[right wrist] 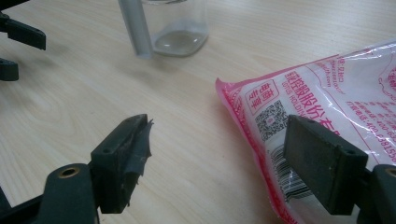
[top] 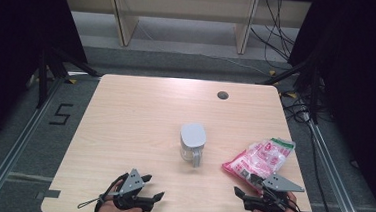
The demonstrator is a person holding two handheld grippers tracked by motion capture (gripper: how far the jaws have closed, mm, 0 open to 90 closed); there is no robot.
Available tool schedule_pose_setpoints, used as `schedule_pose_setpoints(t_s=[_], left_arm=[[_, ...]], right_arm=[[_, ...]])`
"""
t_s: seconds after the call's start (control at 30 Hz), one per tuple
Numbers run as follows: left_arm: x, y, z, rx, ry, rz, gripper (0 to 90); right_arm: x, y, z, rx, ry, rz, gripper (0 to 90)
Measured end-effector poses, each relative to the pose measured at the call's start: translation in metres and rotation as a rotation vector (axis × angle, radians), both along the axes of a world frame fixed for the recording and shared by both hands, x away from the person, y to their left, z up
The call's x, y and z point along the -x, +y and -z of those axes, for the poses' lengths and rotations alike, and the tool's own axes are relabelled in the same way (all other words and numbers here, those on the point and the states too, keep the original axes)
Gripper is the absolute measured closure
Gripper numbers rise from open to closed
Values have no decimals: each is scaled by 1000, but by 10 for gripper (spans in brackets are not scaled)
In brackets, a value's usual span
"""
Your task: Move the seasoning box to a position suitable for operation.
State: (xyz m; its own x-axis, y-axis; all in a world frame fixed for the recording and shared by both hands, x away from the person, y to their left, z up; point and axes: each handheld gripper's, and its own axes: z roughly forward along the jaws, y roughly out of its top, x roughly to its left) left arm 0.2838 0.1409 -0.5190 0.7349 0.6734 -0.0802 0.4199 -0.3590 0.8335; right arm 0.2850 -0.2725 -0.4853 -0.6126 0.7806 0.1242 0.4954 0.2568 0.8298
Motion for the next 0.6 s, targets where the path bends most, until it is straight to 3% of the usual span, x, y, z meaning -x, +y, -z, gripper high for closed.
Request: schedule_pose_setpoints(t_s=[0.2, 0.37, 0.47, 0.5, 0.6], left_arm=[[0, -1, 0, 26, 11, -16, 270], [-1, 0, -1, 15, 13, -13, 270], [-1, -1, -2, 55, 17, -16, 270], [-2, 0, -2, 38, 12, -11, 270], [-2, 1, -3, 42, 13, -15, 270]], right_arm=[[0, 0, 0, -2, -6, -1, 237], [0, 0, 0, 2, -7, -1, 237], [0, 0, 0, 3, -6, -1, 237], [0, 0, 0, 4, -6, -1, 238], [0, 0, 1, 0, -14, -1, 238]])
